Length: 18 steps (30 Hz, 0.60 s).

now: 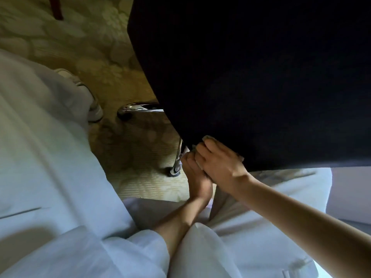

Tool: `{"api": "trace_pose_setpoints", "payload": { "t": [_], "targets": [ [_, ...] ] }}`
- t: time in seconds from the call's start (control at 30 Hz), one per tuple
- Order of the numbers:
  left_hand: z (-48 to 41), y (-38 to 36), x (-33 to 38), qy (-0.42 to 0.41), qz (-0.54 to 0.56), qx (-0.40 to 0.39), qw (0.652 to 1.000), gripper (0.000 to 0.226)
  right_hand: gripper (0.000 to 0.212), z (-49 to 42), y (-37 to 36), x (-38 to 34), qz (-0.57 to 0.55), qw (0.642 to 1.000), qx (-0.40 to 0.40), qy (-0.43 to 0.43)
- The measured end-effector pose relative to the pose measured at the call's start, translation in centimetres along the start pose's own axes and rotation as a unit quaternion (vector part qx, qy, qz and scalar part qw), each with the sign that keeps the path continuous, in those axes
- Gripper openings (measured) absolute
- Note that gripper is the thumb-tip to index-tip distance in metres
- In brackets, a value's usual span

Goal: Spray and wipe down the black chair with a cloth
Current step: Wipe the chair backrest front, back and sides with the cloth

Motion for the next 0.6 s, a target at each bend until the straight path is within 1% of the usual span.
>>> {"api": "trace_pose_setpoints", "payload": {
  "t": [0.07, 0.1, 0.13, 0.17, 0.2, 0.23, 0.27, 0.3, 0.33, 0.37, 0.4, 0.43, 0.47, 0.5, 0.53, 0.57, 0.6],
  "targets": [
    [-2.2, 1.3, -0.3, 0.053, 0.046, 0.014, 0.997, 0.046, 0.028, -2.4, 0.9, 0.4, 0.047, 0.998, 0.022, 0.036],
    [-3.1, 2.1, -0.2, 0.046, 0.039, 0.028, 0.998, 0.053, 0.029, -3.9, 1.4, 0.4, 0.053, 0.997, 0.032, 0.052],
    [-4.0, 2.9, -0.5, 0.046, 0.035, 0.033, 0.998, 0.065, 0.027, -5.4, 2.1, 0.6, 0.053, 0.996, 0.038, 0.056],
    [-5.3, 3.6, -0.8, 0.048, 0.035, 0.038, 0.998, 0.073, 0.022, -7.1, 2.7, 0.6, 0.048, 0.997, 0.040, 0.048],
    [-6.9, 4.1, -1.2, 0.036, 0.026, 0.051, 0.998, 0.073, 0.017, -8.9, 3.4, 0.8, 0.028, 0.997, 0.049, 0.043],
    [-8.8, 4.7, -1.5, 0.035, 0.036, 0.054, 0.997, 0.064, 0.013, -10.7, 3.8, 0.8, 0.031, 0.998, 0.021, 0.047],
    [-11.1, 5.6, -1.8, 0.034, 0.069, 0.068, 0.995, 0.047, 0.010, -12.4, 4.2, 1.1, 0.033, 0.999, 0.016, 0.039],
    [-13.2, 6.6, -2.0, 0.035, 0.097, 0.071, 0.992, 0.033, 0.015, -13.9, 4.9, 1.4, 0.033, 0.999, 0.018, 0.033],
    [-15.2, 7.6, -2.3, 0.029, 0.105, 0.075, 0.991, 0.031, 0.020, -15.1, 5.8, 1.7, 0.032, 0.998, 0.043, 0.024],
    [-17.0, 8.5, -2.3, 0.012, 0.085, 0.073, 0.994, 0.039, 0.023, -16.3, 6.4, 2.2, 0.026, 0.998, 0.058, 0.005],
    [-18.4, 9.0, -2.1, -0.007, 0.064, 0.060, 0.996, 0.049, 0.026, -17.5, 6.8, 2.7, 0.026, 0.998, 0.054, -0.010],
    [-19.4, 9.3, -1.8, -0.021, 0.033, 0.048, 0.998, 0.057, 0.029, -18.6, 7.2, 3.2, 0.037, 0.998, 0.050, 0.001],
    [-19.9, 9.6, -1.6, -0.022, 0.007, 0.059, 0.998, 0.060, 0.031, -19.2, 7.8, 3.6, 0.015, 0.999, 0.044, 0.004],
    [-20.1, 9.9, -1.2, -0.020, 0.001, 0.078, 0.997, 0.057, 0.030, -19.5, 8.2, 3.9, -0.002, 0.999, 0.044, -0.004],
    [-19.9, 9.8, -0.9, -0.029, -0.002, 0.093, 0.995, 0.050, 0.029, -19.4, 8.2, 4.1, -0.011, 0.998, 0.064, -0.011],
    [-19.5, 9.8, -0.6, -0.047, 0.005, 0.112, 0.993, 0.039, 0.027, -19.1, 8.1, 4.1, 0.000, 0.996, 0.085, -0.007],
    [-18.9, 9.6, -0.5, -0.067, 0.026, 0.128, 0.989, 0.028, 0.026, -18.7, 7.9, 4.0, 0.001, 0.996, 0.090, -0.002]
  ]
}}
Point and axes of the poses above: each hand's wrist, its own z-axis away from the middle knuckle, its own y-axis out of the back of the hand, x = y × z, the point moved 3 cm from there along -z, towards the middle knuckle, and after that the axes turned 2 degrees about -x, right-handed, at the moved point
